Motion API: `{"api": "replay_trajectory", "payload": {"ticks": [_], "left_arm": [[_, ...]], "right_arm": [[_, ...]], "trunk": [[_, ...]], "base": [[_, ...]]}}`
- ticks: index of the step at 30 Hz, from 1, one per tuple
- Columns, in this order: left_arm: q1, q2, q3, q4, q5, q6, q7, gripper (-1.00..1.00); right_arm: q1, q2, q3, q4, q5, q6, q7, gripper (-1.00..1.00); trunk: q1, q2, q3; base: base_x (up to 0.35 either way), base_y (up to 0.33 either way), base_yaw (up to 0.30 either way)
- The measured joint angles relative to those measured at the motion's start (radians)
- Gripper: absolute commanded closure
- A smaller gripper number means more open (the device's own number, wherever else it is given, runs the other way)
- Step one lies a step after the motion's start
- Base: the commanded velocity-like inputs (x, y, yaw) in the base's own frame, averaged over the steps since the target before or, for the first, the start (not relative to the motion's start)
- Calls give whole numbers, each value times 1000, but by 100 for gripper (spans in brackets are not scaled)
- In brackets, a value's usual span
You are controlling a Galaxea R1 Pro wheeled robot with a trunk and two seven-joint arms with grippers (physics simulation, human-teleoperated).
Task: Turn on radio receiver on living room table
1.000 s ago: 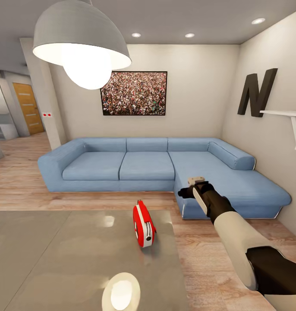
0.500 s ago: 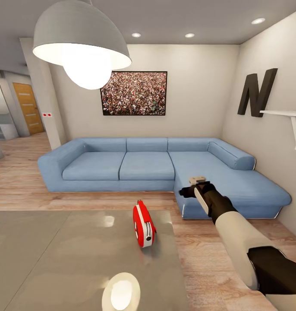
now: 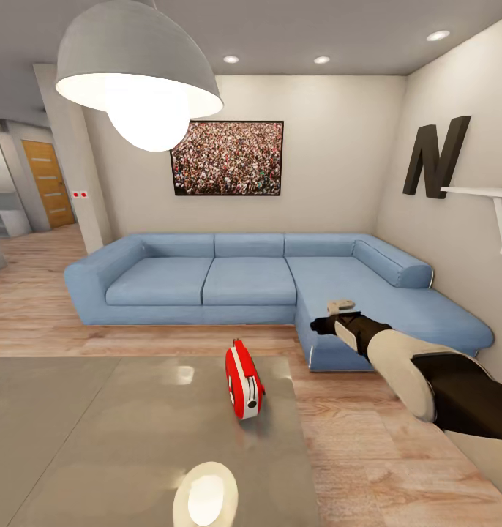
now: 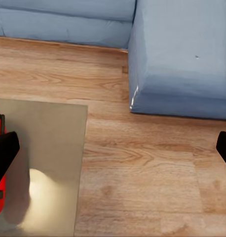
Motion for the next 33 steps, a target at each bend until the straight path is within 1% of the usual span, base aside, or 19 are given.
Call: {"api": "replay_trajectory", "payload": {"ticks": [8, 20, 22, 23, 24, 25, 27, 29, 33], "left_arm": [[0, 0, 0, 0, 0, 0, 0, -100], [0, 0, 0, 0, 0, 0, 0, -100], [0, 0, 0, 0, 0, 0, 0, -100], [0, 0, 0, 0, 1, 0, 0, -100], [0, -1, 0, 0, 1, 0, -1, -100], [0, -2, 0, 0, 1, 0, -1, -100], [0, -2, 0, 0, 1, 0, -1, -100], [0, -1, 0, 0, 2, 0, 0, -100], [0, 3, 1, -1, 3, -6, 5, -100]], "right_arm": [[-6, 0, 2, -23, 6, 8, 22, -100], [-6, 0, 3, -30, 2, 17, 14, -100], [-6, 1, 2, -30, 3, 70, 14, -100], [-6, 1, 1, -32, 4, 155, 18, -100], [-6, 2, 0, -34, 4, 218, 21, -100], [-6, 3, -1, -37, 4, 248, 22, -100], [-6, 5, -3, -60, 0, 338, 24, -100], [-6, 7, -3, -75, -2, 377, 25, -100], [-6, 9, -4, -88, -5, 432, 25, -100]], "trunk": [[0, 0, 0], [0, 0, 0], [0, 0, 0], [0, 0, 0], [0, 0, 0], [0, 0, 0], [0, 0, 0], [0, 0, 0], [0, 0, 0]], "base": [[0, 0, 0], [0, 0, 0], [0, 0, 0], [0, 0, 0], [0, 0, 0], [0, 0, 0], [0, 0, 0], [0, 0, 0], [0, 0, 0]]}}
